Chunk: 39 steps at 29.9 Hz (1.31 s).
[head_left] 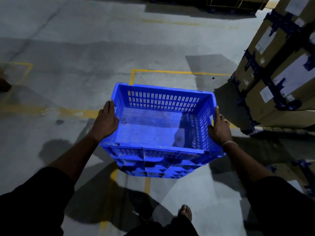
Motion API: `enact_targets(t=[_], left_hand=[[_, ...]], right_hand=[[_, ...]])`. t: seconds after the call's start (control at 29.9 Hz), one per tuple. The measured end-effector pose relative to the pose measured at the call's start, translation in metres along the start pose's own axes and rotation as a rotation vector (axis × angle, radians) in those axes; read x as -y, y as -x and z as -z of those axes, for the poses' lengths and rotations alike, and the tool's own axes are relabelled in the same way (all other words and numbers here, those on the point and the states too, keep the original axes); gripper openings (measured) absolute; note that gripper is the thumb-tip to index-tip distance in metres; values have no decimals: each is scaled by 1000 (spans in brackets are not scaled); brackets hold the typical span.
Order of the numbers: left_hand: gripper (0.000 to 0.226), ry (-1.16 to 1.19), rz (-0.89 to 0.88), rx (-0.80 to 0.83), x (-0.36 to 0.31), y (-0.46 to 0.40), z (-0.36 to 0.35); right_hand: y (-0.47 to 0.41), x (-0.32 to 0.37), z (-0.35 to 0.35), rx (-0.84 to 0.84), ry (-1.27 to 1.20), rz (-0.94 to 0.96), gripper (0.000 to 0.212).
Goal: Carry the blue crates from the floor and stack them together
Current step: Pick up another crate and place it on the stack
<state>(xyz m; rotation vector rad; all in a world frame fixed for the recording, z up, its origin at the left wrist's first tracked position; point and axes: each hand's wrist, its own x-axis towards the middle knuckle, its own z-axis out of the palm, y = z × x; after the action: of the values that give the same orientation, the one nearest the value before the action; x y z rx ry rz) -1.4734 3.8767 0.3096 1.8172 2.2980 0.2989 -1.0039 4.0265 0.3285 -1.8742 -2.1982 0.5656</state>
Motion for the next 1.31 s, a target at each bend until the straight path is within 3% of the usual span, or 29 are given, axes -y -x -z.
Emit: enact_targets(t=[0.2,0.4,0.54,0.74,0.9,1.11,1.31], left_hand=[[81,20,-27,0,-3,-3,3],[104,66,-9,81,0,-2,9],[106,115,-21,96,-1,17,11],[96,153,23,48,0,54,4],[85,252,131,-36,-24,92,7],[81,350,272,-158,-53,149,19],[79,371,425,-379,-81,227,43]], right_hand=[[-5,5,2,-10,17,-30,89],[-5,6,4,16,104,-55,94],[-3,14,9,55,118,-115,95],[11,33,3,7,146,76,101],[16,68,8,67,-90,215,103],[17,107,10,172,-400,390,88],[30,148,1,306,-507,548,85]])
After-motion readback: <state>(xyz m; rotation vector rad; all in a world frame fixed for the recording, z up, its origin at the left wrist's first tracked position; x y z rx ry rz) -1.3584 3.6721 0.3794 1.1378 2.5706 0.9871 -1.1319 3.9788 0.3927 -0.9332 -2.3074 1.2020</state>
